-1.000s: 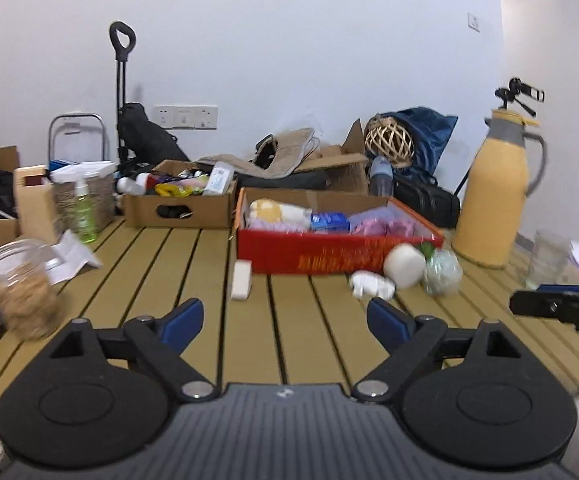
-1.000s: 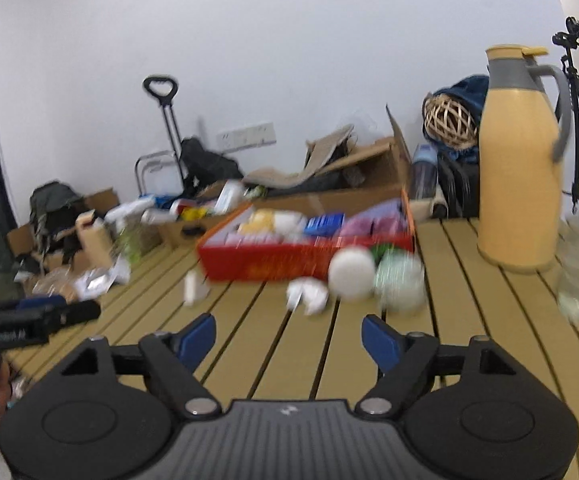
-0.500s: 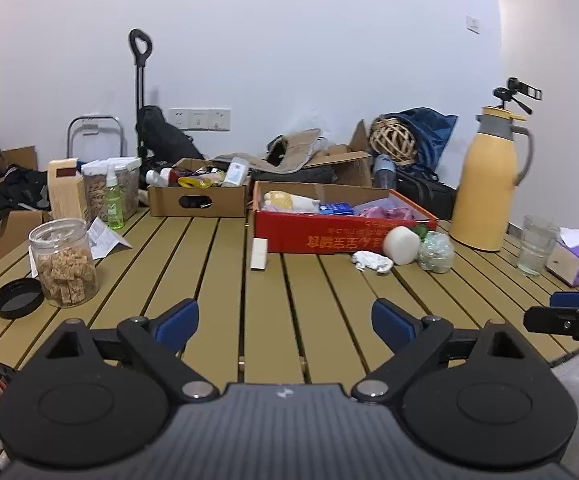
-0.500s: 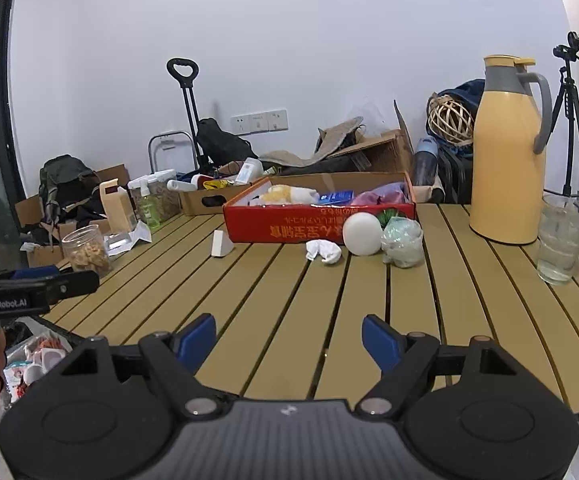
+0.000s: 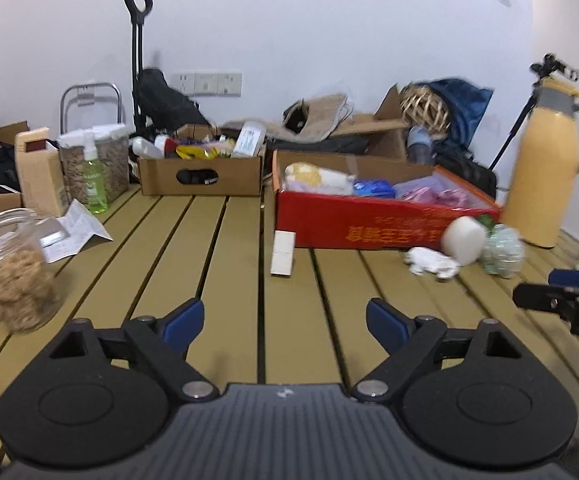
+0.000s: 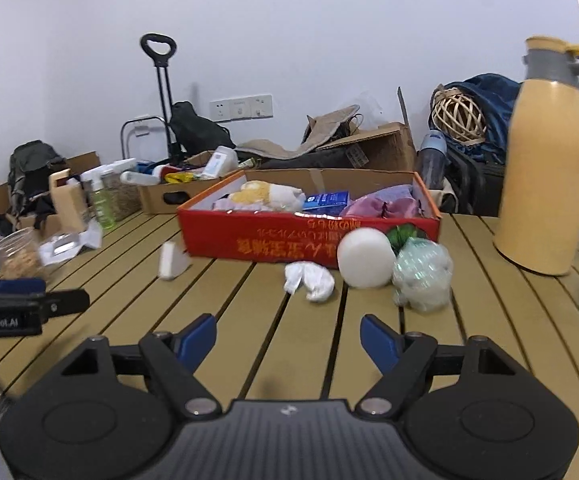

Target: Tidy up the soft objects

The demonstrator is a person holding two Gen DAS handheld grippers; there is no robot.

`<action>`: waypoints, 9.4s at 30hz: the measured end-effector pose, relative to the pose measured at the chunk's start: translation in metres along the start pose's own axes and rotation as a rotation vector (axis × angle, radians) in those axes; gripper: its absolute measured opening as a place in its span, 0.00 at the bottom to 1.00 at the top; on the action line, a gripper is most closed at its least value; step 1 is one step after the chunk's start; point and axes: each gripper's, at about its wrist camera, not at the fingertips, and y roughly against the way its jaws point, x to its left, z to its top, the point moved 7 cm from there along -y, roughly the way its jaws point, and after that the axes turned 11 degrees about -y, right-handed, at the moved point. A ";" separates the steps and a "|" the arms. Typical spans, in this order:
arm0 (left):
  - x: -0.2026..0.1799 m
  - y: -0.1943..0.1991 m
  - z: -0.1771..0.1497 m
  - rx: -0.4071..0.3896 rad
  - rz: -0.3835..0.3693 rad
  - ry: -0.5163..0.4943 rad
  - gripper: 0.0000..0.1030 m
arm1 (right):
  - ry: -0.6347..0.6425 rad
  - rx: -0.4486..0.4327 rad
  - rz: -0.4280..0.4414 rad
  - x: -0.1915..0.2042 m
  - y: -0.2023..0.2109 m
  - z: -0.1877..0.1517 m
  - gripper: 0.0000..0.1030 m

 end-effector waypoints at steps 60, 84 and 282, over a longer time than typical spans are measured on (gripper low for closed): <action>-0.085 -0.010 0.113 -0.115 -0.163 -0.094 0.18 | -0.025 -0.093 0.211 -0.022 0.030 0.086 0.09; -0.031 -0.263 0.157 0.162 -0.146 -0.033 0.53 | 0.001 0.299 0.054 -0.023 -0.294 0.153 0.37; -0.058 0.306 -0.029 -0.292 0.038 -0.053 1.00 | 0.075 -0.283 0.031 0.044 0.290 -0.032 0.89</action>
